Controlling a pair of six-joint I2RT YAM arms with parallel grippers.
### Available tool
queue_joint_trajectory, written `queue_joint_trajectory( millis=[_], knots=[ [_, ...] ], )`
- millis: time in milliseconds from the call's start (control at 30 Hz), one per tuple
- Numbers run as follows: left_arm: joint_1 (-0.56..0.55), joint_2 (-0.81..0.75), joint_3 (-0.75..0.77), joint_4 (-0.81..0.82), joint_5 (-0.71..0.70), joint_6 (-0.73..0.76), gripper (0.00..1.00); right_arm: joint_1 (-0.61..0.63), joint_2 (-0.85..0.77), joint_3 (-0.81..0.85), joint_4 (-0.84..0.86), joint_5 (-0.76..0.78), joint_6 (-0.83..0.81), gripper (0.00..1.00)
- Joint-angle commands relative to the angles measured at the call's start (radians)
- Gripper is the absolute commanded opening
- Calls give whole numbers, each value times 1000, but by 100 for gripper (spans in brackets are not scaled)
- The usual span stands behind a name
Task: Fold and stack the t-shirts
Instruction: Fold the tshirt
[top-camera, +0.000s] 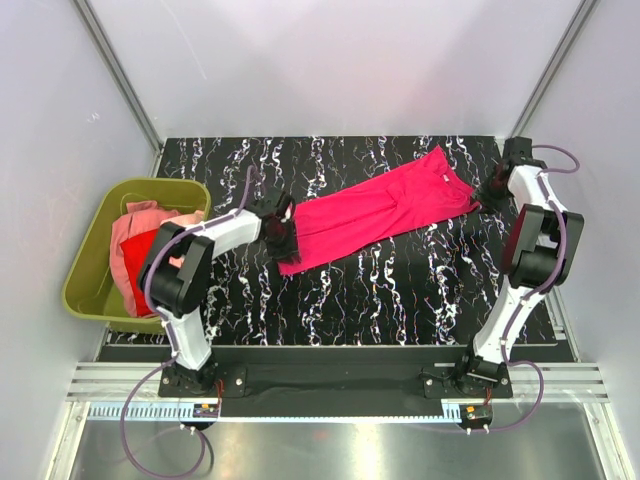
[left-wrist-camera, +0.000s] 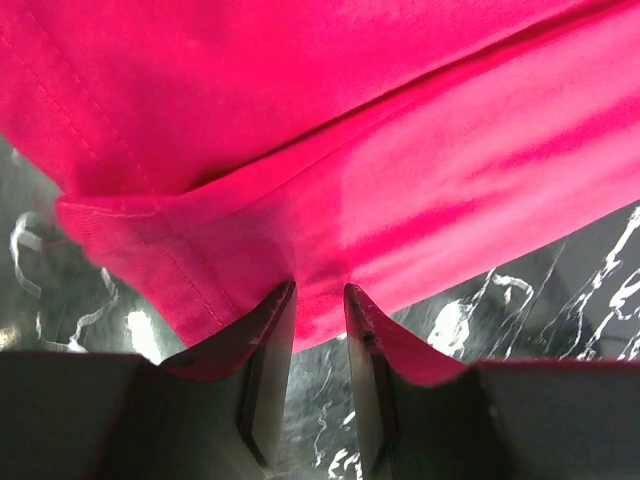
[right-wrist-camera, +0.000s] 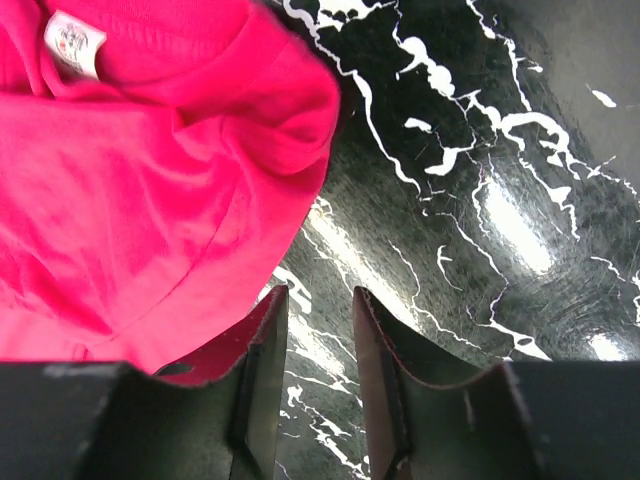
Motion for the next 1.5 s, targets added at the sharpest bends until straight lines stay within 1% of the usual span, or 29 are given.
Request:
queue_joint_trajectory(
  millis=[0, 67, 167, 233, 333, 400, 667, 700, 733, 800, 833, 900, 1000, 1067, 1100, 1133, 1167, 1200, 1233, 1267, 1300, 1367, 1400, 1433, 1467],
  knots=[
    [-4, -41, -133, -22, -60, -30, 35, -12, -94, -48, 122, -29, 19, 40],
    [-18, -61, -162, -8, -44, -44, 36, -12, -89, -75, 168, -47, 29, 41],
    [-41, -67, -159, -17, -38, -44, 37, -12, -57, -66, 174, -23, 42, 46],
    [-47, -64, -162, -19, -37, -45, 37, -13, -32, -60, 192, -15, 43, 46],
    [-49, -64, -174, -11, -32, -50, 37, -13, 3, -53, 228, -30, 45, 42],
    [-50, -66, -180, -7, -29, -51, 37, -15, 50, -31, 219, -44, 51, 40],
    [-51, -77, -200, -13, -49, -50, 37, -15, 191, 82, 186, -35, 63, 39],
    [-51, -77, -206, -16, -52, -50, 37, -15, 205, 111, 180, -9, 60, 36],
    [-51, -77, -214, -17, -64, -51, 37, -15, 219, 133, 148, 8, 49, 21],
    [-51, -81, -225, -21, -81, -59, 37, -15, 257, 188, 116, 25, 33, 2],
    [-51, -86, -239, -18, -90, -68, 37, -15, 267, 202, 107, 48, 17, 0],
    [-54, -101, -254, 2, -87, -85, 37, -15, 285, 233, 105, 68, 3, 0],
    [-70, -130, -280, 38, -31, -131, 38, -15, 310, 282, 97, 65, -18, 0],
    [-92, -167, -289, 68, 37, -181, 40, -13, 333, 308, 99, 59, -38, 0],
    [-101, -182, -289, 82, 63, -200, 41, -15, 345, 347, 96, 60, -43, 0],
    [-125, -198, -280, 93, 109, -230, 46, -15, 360, 375, 85, 57, -61, 0],
    [-139, -233, -266, 88, 121, -241, 48, -15, 397, 409, 76, 56, -70, 1],
    [-153, -250, -251, 81, 126, -246, 51, -15, 420, 491, 64, 51, -79, 1],
    [-173, -262, -207, 50, 129, -238, 57, -15, 443, 539, 32, 45, -101, 2],
    [-178, -274, -179, 30, 128, -228, 59, -16, 493, 587, 15, 36, -109, 2],
    [-179, -276, -127, 10, 128, -194, 59, -18, 513, 678, -14, 34, -113, 4],
    [-178, -256, -72, -60, 109, -147, 60, -20, 556, 745, -25, -9, -124, 9],
    [-176, -244, -44, -86, 83, -116, 60, -20, 564, 789, -25, -29, -124, 18],
    [-172, -232, 6, -143, 6, -66, 60, -21, 569, 809, -31, -33, -130, 24],
    [-166, -200, 31, -160, -16, -41, 60, -21, 569, 829, -44, -35, -130, 28]
  ],
)
